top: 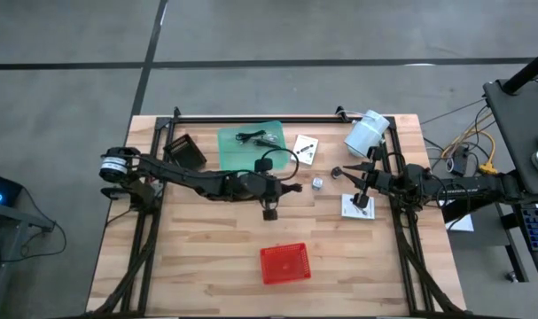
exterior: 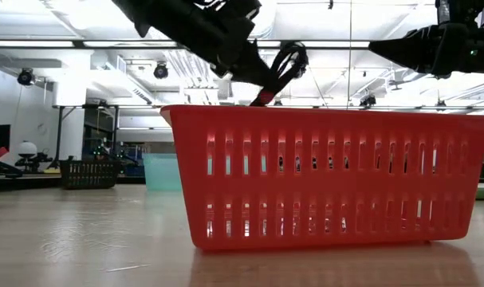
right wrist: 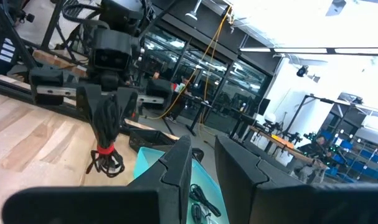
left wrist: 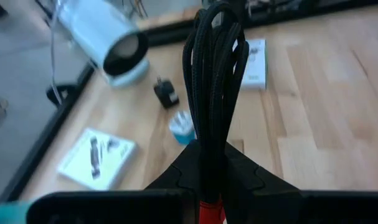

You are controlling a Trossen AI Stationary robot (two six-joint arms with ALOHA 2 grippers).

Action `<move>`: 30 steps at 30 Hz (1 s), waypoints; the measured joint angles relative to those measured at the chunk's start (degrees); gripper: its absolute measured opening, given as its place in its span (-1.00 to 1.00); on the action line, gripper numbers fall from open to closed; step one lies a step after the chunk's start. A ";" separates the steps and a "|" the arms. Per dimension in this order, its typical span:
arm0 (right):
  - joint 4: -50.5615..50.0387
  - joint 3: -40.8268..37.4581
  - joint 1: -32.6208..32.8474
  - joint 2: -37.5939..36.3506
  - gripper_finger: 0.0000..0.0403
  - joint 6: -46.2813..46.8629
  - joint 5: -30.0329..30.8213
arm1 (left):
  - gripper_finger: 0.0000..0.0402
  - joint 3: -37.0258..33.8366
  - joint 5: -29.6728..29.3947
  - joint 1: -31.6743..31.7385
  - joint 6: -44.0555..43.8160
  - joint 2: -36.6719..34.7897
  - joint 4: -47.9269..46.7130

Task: Pick and place items into bin
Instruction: Put the black charger cable into the green bin

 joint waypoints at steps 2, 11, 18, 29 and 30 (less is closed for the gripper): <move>0.00 0.00 0.00 -0.01 -0.71 0.00 0.00 | -0.92 -0.01 0.00 0.09 0.16 0.00 1.59; 0.02 0.00 -0.02 0.00 -0.71 -0.02 0.00 | -0.92 -4.66 0.01 0.22 2.37 0.90 13.95; 0.04 0.00 -0.02 -0.02 -0.71 -0.41 0.00 | -0.92 -10.35 0.03 0.23 4.88 0.94 24.73; 0.07 0.00 -0.02 -0.01 -0.71 -0.26 0.00 | -0.92 -13.17 -0.03 1.92 9.90 0.93 28.44; 0.07 0.00 -0.02 -0.02 -0.71 -0.15 0.00 | -0.92 -13.17 -0.01 2.13 10.47 0.92 28.50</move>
